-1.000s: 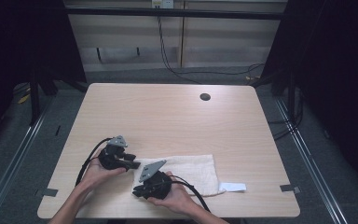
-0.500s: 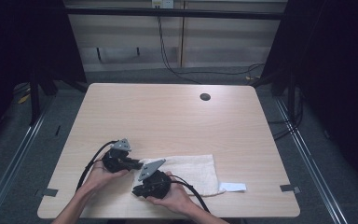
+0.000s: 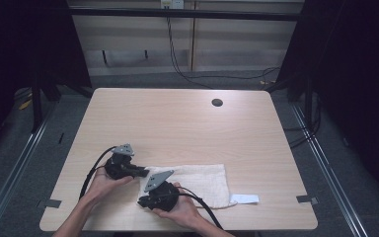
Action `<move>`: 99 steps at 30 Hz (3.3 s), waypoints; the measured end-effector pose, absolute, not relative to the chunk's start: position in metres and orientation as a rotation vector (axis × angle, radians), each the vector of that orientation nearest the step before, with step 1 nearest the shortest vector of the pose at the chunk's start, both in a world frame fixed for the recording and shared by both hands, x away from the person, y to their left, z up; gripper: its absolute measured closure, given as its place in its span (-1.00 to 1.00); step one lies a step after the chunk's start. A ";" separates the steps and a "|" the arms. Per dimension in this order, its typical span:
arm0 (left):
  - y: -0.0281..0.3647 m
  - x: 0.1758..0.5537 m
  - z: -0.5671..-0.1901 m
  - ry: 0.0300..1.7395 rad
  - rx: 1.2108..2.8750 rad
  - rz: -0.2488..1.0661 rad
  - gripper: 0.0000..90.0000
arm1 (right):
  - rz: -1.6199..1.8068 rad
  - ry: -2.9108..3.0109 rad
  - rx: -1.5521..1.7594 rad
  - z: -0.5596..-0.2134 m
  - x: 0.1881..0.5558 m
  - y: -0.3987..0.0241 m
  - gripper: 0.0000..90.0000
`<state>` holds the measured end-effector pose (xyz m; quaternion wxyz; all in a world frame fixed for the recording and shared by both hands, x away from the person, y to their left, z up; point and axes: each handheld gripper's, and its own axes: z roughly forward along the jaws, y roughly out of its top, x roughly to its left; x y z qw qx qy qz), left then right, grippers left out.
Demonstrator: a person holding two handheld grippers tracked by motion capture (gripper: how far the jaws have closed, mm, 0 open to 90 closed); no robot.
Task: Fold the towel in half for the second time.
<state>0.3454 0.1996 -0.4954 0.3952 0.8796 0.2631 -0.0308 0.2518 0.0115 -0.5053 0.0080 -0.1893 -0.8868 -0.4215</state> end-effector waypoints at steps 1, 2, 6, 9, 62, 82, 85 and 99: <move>0.200 0.345 -0.495 0.672 2.224 -0.079 0.89 | -1.319 -2.768 -0.587 -0.505 0.252 0.011 0.89; 0.200 0.345 -0.495 0.673 2.224 -0.080 0.89 | -1.322 -2.762 -0.591 -0.505 0.252 0.012 0.89; 0.201 0.347 -0.492 0.696 2.191 -0.082 0.89 | -1.321 -2.751 -0.605 -0.503 0.254 0.014 0.89; 0.206 0.350 -0.486 0.708 2.149 -0.085 0.89 | -1.337 -2.740 -0.611 -0.501 0.258 0.013 0.89; 0.245 0.360 -0.437 0.762 1.993 0.069 0.89 | -1.662 -2.590 -0.609 -0.447 0.280 0.042 0.91; 0.186 0.379 -0.446 0.723 2.065 0.001 0.89 | -1.655 -2.642 -0.666 -0.443 0.280 -0.022 0.91; 0.176 0.382 -0.449 0.712 2.085 -0.008 0.89 | -1.647 -2.633 -0.672 -0.446 0.283 -0.028 0.91; 0.157 0.376 -0.450 0.681 2.116 -0.026 0.89 | -1.615 -2.641 -0.727 -0.448 0.273 -0.055 0.91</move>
